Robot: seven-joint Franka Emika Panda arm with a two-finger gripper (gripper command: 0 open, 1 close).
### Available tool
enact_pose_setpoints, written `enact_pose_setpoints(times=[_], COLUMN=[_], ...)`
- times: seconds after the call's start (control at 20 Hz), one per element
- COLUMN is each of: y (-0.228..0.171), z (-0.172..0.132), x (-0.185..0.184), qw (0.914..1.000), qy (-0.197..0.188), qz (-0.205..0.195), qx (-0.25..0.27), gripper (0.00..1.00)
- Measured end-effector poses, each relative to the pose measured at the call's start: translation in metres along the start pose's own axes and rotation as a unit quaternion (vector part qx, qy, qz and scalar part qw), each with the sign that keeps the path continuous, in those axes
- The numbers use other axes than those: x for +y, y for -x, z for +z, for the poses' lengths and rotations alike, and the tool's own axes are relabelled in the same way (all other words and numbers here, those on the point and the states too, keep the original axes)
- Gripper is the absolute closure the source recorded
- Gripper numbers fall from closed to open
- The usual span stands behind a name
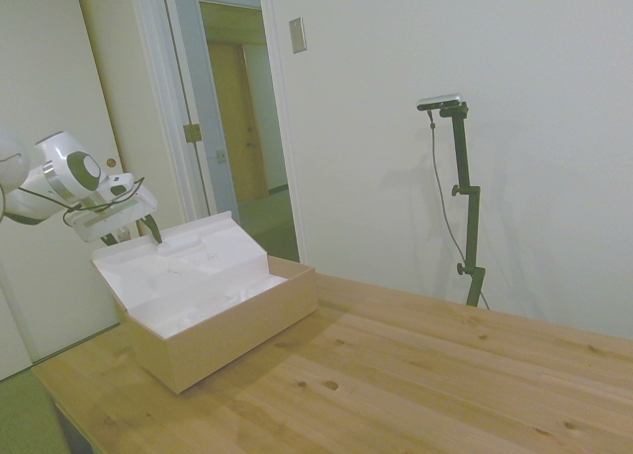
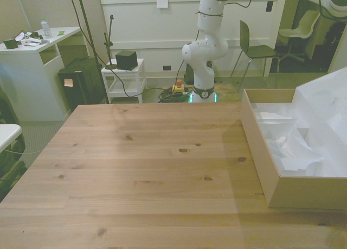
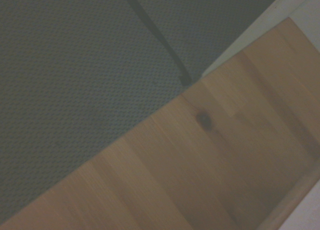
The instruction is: Close the box
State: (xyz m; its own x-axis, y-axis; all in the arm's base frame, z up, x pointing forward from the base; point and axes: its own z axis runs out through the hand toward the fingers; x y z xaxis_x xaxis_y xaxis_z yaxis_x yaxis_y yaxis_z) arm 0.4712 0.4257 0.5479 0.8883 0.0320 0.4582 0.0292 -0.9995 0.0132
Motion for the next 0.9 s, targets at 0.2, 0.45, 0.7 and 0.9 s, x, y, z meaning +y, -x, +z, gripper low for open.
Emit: enact_pose_setpoints(times=[0.2, 0.45, 0.7, 0.9], y=[0.000, 0.009, 0.055, 0.119], z=[-0.046, -0.064, -0.063, -0.006], x=[0.065, 0.208, 0.353, 0.435], qw=[0.9977, 0.9882, 0.9791, 0.9642], qy=[0.040, 0.073, 0.058, 0.031], qz=[0.049, 0.135, 0.193, 0.256], qx=[0.025, 0.007, -0.022, -0.059], gripper=[0.00, 0.00, 0.00, 0.00])
